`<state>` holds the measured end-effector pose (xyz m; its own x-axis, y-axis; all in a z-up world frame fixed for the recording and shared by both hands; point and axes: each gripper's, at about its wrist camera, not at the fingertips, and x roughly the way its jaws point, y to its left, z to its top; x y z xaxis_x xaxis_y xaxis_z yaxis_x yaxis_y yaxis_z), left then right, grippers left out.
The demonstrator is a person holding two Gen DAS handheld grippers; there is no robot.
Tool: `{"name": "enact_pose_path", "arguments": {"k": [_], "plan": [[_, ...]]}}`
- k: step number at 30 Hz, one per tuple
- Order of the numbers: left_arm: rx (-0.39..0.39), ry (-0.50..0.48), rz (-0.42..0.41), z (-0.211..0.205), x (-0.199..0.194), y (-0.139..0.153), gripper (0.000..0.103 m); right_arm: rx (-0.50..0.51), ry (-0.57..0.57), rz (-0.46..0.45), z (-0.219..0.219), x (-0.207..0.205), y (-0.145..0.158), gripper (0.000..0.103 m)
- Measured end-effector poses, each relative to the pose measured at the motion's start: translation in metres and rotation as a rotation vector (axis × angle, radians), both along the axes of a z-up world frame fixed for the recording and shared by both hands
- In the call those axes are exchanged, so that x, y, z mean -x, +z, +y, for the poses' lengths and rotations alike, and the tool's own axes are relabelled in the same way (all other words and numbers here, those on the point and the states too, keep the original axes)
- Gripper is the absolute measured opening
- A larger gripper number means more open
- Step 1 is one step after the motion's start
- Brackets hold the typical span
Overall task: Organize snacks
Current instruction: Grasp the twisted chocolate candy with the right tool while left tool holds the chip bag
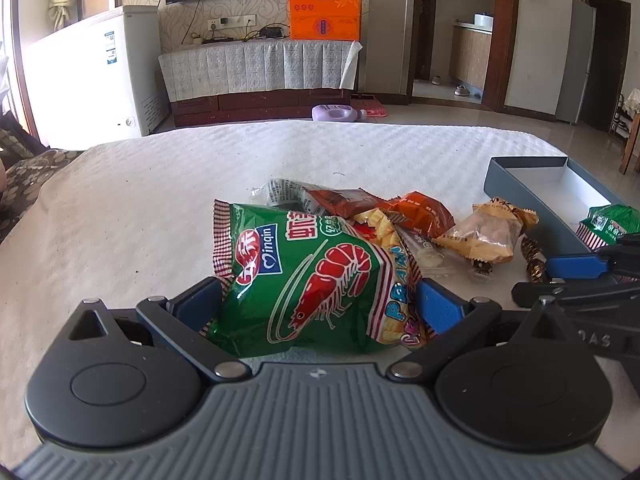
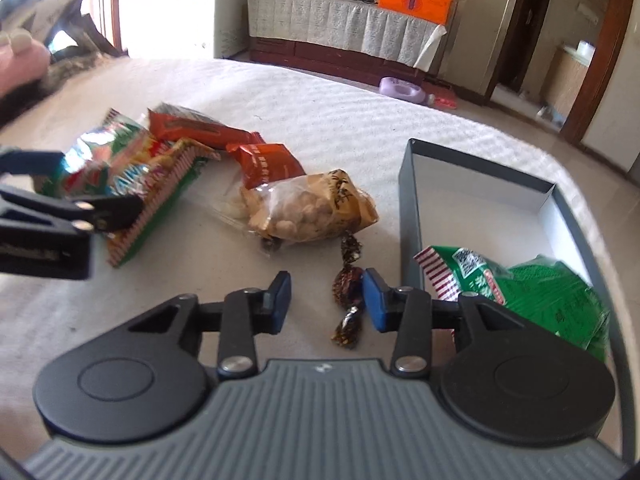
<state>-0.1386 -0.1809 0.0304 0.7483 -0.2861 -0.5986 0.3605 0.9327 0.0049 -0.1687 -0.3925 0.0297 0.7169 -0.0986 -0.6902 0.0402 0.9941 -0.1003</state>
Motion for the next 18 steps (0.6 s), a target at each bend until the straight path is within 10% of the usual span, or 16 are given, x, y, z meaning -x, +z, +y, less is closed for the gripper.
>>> {"name": "enact_pose_path", "arguments": {"k": [4, 18], "plan": [[-0.02, -0.008, -0.016, -0.003, 0.0, -0.004, 0.103, 0.092, -0.002, 0.001, 0.007, 0.0, -0.008, 0.04], [0.113, -0.009, 0.029, 0.028, 0.001, 0.008, 0.081, -0.146, -0.009, 0.004, -0.007, 0.019, 0.002, 0.026]]}}
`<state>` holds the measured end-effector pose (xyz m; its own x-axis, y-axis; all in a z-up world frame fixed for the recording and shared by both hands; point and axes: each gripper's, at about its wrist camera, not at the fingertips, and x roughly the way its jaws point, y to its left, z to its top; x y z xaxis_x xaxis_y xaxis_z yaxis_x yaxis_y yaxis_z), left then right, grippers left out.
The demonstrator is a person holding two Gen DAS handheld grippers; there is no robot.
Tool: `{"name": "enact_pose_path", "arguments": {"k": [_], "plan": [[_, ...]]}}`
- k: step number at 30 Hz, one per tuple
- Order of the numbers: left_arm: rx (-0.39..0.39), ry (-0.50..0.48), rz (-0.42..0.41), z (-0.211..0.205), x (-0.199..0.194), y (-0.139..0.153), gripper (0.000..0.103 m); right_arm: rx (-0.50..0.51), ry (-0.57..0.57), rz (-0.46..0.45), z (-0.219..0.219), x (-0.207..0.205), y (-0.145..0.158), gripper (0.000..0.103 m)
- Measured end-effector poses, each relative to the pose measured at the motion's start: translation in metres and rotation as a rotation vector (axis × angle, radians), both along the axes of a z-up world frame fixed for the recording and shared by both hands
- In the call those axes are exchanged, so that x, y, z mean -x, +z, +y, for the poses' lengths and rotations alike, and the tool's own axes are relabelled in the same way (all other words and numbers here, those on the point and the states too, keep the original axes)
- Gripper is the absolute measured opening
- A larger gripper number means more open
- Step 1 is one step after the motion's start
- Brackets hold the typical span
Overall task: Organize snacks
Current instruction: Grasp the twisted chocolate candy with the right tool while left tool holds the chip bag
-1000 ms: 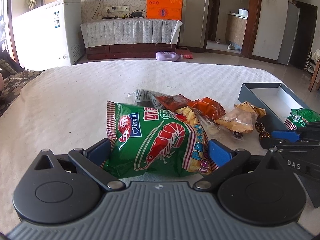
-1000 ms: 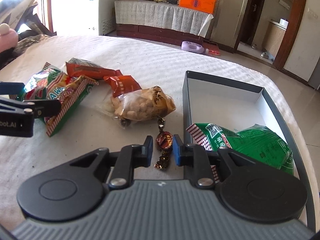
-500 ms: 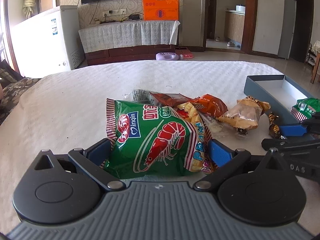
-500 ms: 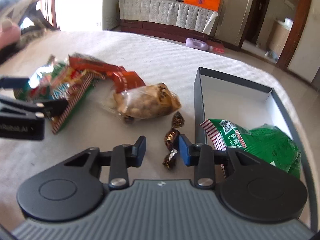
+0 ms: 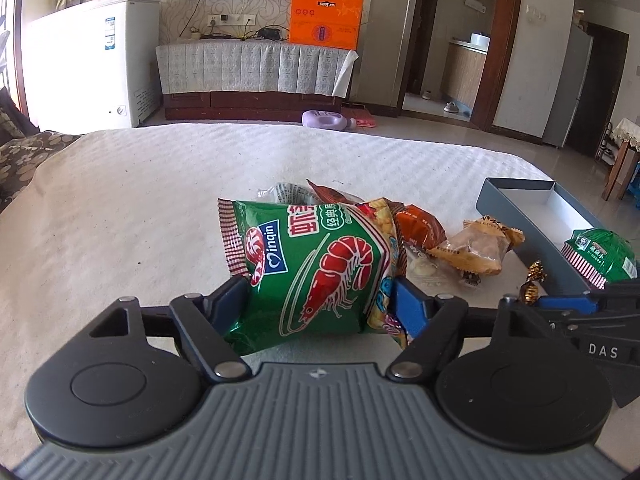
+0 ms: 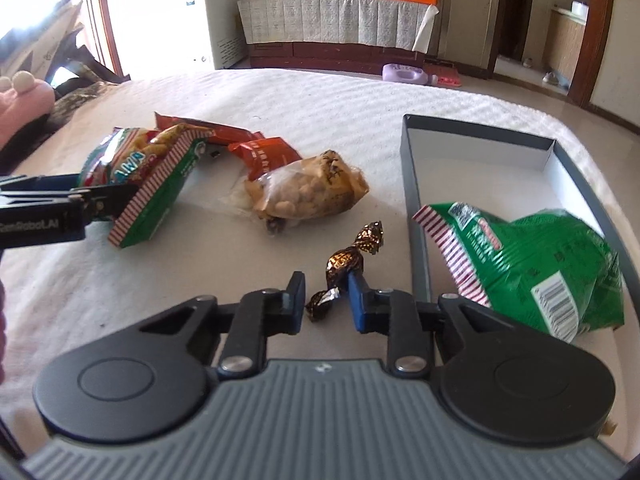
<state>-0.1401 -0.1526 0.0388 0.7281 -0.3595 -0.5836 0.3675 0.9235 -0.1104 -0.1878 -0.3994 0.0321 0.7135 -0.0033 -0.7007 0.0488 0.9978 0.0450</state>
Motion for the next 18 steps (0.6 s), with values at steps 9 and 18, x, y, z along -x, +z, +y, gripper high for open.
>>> {"name": "enact_pose_path", "arguments": {"k": [9, 18], "plan": [[-0.051, -0.034, 0.0, 0.014, 0.02, 0.013, 0.079, -0.049, 0.129, 0.016, 0.039, 0.015, 0.007, 0.025], [-0.124, -0.014, -0.004, 0.019, 0.025, 0.008, 0.09, -0.057, -0.109, -0.012, 0.015, 0.02, 0.01, 0.059]]}}
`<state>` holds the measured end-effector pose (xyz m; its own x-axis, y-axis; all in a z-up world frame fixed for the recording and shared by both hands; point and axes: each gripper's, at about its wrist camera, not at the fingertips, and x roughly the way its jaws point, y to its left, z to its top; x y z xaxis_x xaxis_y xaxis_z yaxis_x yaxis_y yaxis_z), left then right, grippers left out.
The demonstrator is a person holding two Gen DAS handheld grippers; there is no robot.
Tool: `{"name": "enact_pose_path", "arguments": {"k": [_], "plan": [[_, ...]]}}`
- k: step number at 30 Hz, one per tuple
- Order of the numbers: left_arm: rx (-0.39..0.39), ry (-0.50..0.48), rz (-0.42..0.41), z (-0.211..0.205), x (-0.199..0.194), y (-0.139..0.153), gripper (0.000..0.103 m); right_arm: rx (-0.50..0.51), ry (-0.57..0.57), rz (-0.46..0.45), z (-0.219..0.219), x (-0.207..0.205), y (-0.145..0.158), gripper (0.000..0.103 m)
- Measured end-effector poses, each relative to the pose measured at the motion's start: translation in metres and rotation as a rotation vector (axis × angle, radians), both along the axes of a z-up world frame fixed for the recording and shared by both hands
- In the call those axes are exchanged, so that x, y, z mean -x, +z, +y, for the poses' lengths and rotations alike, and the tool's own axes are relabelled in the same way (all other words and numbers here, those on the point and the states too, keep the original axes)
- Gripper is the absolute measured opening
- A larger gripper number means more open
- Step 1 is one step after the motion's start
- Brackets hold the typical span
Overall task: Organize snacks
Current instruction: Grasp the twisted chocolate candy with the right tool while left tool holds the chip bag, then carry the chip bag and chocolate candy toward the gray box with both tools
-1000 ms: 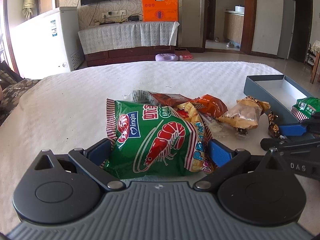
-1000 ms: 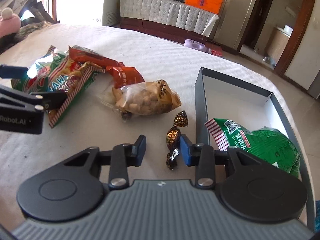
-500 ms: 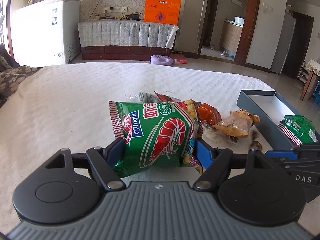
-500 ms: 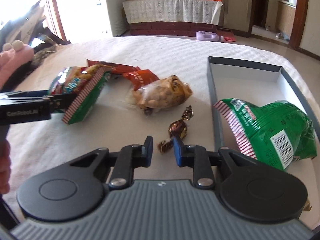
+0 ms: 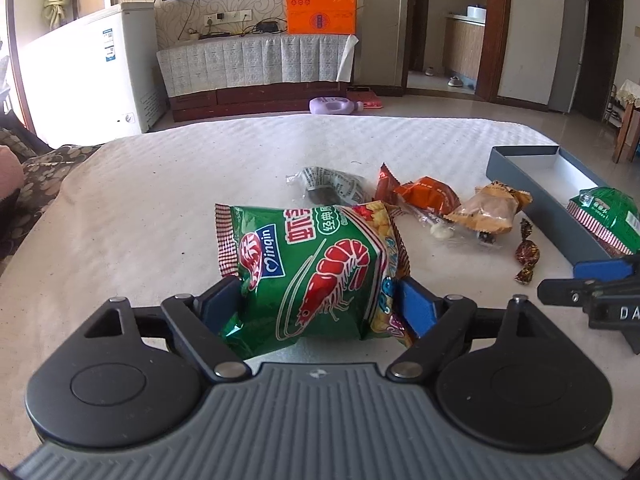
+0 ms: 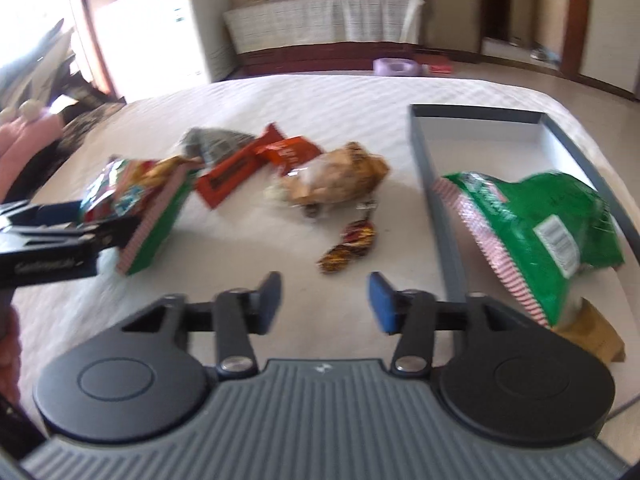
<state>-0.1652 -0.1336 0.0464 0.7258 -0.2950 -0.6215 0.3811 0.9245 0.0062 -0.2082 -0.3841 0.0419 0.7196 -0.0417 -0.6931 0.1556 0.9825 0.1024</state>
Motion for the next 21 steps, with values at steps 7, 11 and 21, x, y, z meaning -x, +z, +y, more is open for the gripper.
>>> {"name": "enact_pose_path", "arguments": {"k": [7, 11, 21], "plan": [[-0.062, -0.024, -0.019, -0.013, 0.001, -0.003, 0.094, 0.041, -0.095, 0.0, -0.004, -0.026, -0.012, 0.058], [-0.061, -0.021, -0.01, -0.014, -0.003, -0.005, 0.097, 0.107, -0.053, 0.016, 0.005, -0.044, -0.018, 0.055], [-0.07, -0.016, -0.012, -0.019, -0.004, -0.008, 0.099, 0.13, 0.082, 0.048, 0.021, -0.034, -0.015, 0.026]]}}
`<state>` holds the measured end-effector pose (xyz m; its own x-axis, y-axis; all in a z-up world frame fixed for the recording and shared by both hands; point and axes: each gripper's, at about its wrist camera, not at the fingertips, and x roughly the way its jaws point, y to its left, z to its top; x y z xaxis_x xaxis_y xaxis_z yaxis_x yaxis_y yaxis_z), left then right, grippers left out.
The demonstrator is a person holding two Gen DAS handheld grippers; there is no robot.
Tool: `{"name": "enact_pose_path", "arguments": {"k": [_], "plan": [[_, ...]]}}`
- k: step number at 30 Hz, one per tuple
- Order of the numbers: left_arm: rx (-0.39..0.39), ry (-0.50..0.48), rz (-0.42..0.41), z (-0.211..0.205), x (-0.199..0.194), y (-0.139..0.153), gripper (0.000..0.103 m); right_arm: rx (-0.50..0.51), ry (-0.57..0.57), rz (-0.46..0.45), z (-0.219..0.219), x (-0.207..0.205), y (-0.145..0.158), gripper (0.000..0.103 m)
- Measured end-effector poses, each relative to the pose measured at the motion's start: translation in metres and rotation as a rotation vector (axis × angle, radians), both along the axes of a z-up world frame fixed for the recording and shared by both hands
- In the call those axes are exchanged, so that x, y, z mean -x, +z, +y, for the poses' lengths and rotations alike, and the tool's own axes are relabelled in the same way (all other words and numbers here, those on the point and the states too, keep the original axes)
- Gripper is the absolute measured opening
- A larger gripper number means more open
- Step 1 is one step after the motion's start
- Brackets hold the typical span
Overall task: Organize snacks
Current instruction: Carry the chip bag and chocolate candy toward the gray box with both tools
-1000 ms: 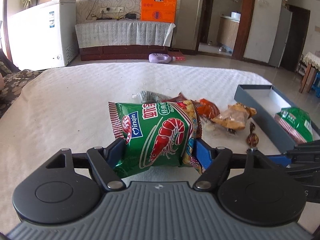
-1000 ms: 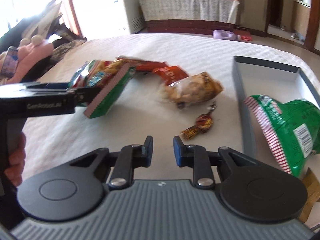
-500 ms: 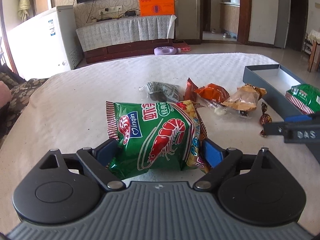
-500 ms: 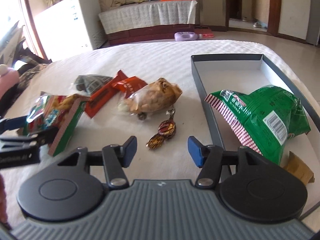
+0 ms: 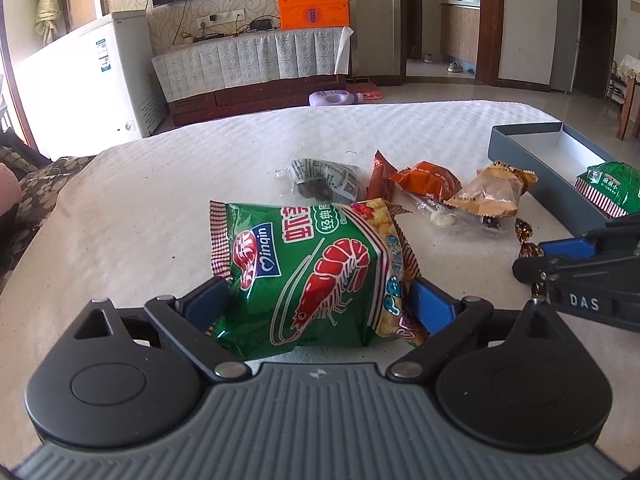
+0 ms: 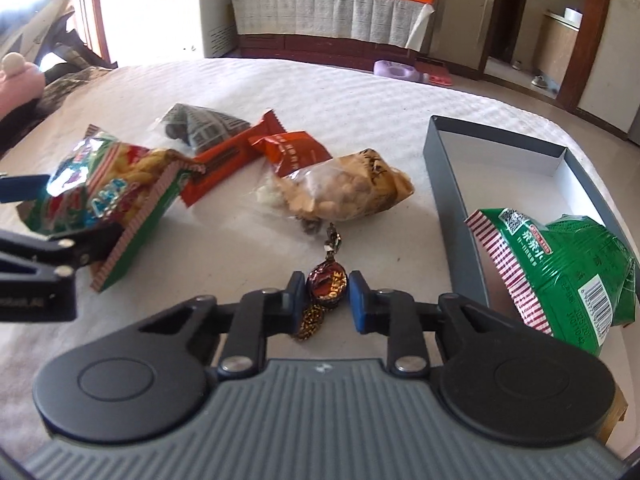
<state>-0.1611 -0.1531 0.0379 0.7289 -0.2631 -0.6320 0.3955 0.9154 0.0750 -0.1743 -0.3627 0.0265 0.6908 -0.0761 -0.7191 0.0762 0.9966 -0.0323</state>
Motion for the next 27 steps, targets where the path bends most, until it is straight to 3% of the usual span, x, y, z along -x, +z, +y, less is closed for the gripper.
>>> {"name": "enact_pose_path", "arguments": {"k": [6, 9, 15, 27], "plan": [[-0.017, -0.005, -0.011, -0.006, -0.001, -0.003, 0.1, -0.034, 0.091, 0.013, 0.016, 0.013, 0.003, 0.026], [-0.02, -0.022, -0.017, -0.006, 0.001, -0.004, 0.095, -0.033, 0.118, 0.021, 0.023, 0.017, 0.003, 0.026], [0.029, -0.037, -0.023, 0.004, 0.005, 0.004, 0.081, -0.057, 0.118, 0.007, 0.024, 0.021, 0.008, 0.026], [0.055, -0.035, -0.077, 0.006, 0.017, 0.024, 0.078, -0.096, 0.122, -0.057, 0.018, 0.03, 0.027, 0.026]]}}
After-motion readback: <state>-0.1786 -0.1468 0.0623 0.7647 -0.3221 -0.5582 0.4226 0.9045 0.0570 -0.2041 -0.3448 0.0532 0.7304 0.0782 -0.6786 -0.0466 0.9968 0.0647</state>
